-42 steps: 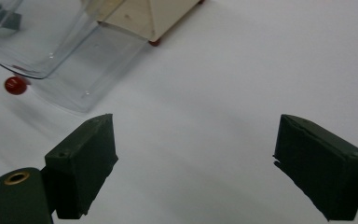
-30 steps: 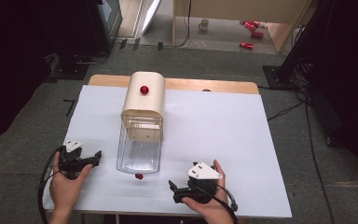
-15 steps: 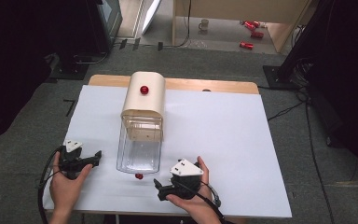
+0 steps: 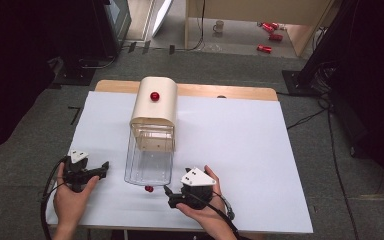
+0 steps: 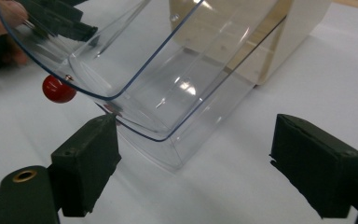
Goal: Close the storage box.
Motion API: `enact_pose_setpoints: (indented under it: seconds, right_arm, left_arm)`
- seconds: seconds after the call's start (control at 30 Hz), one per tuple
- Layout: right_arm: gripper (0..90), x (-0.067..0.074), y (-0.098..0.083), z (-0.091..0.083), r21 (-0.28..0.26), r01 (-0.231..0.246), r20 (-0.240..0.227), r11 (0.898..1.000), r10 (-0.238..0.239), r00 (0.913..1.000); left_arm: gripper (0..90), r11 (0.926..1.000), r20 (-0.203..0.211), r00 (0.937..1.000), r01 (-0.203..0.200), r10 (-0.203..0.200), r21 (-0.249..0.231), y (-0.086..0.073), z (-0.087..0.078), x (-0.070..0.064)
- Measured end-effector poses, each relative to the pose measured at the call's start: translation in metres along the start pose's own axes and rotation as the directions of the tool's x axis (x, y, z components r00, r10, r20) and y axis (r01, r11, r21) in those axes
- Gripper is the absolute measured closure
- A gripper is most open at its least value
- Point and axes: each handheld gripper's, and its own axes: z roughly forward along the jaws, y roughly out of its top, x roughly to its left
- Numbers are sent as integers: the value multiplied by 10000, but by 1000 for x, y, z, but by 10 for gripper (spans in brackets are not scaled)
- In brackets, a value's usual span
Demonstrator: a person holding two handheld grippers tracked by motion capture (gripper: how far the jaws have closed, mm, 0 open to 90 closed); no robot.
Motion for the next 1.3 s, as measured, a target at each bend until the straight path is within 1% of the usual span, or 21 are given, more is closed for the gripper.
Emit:
enact_pose_setpoints:
  seconds: [0.07,0.13,0.3,0.37,0.63,0.67,0.73,0.83,0.97,1.13,1.3]
  right_arm:
    - [181,1,3,-3,-182,115,-111,9998,-117,9999]
    - [181,1,5,-5,-218,180,-122,9996,-182,9998]
    - [187,1,9,-6,-353,201,-172,9992,-207,9996]
    - [194,2,12,-7,-488,168,-191,9987,-177,9997]
    - [225,0,23,-10,-824,210,-57,9964,-216,9998]
    - [237,-1,26,-10,-976,131,-65,9951,-138,9999]
    - [243,-1,28,-11,-1040,112,-62,9945,-120,9999]
    - [254,0,35,-9,-1181,201,12,9928,-201,9998]
    - [251,-2,42,-5,-1262,127,83,9919,-117,9999]
    - [231,-6,48,2,-1196,122,176,9927,-102,9998]
    - [212,-16,56,11,-1071,-153,205,9941,176,9996]
  left_arm:
    - [140,10000,-6,10000,-2,2,-6,0,0,0]
    - [140,10000,-11,10000,-8,8,-4,0,0,0]
    - [141,10000,-9,10000,-14,14,1,0,0,0]
    - [140,10000,-11,10000,-10,10,-3,0,0,0]
    - [140,10000,-8,10000,-7,7,-3,0,0,0]
    - [140,10000,-14,10000,-11,11,-3,0,0,0]
    - [140,10000,-13,10000,-14,14,0,0,0,0]
    - [140,10000,-15,10000,-9,9,-5,0,0,0]
    - [140,10000,-18,10000,-28,28,-1,0,0,0]
    - [140,10000,-19,10000,6,-6,-35,0,0,0]
    - [141,10000,-13,10000,-26,26,-7,0,0,0]
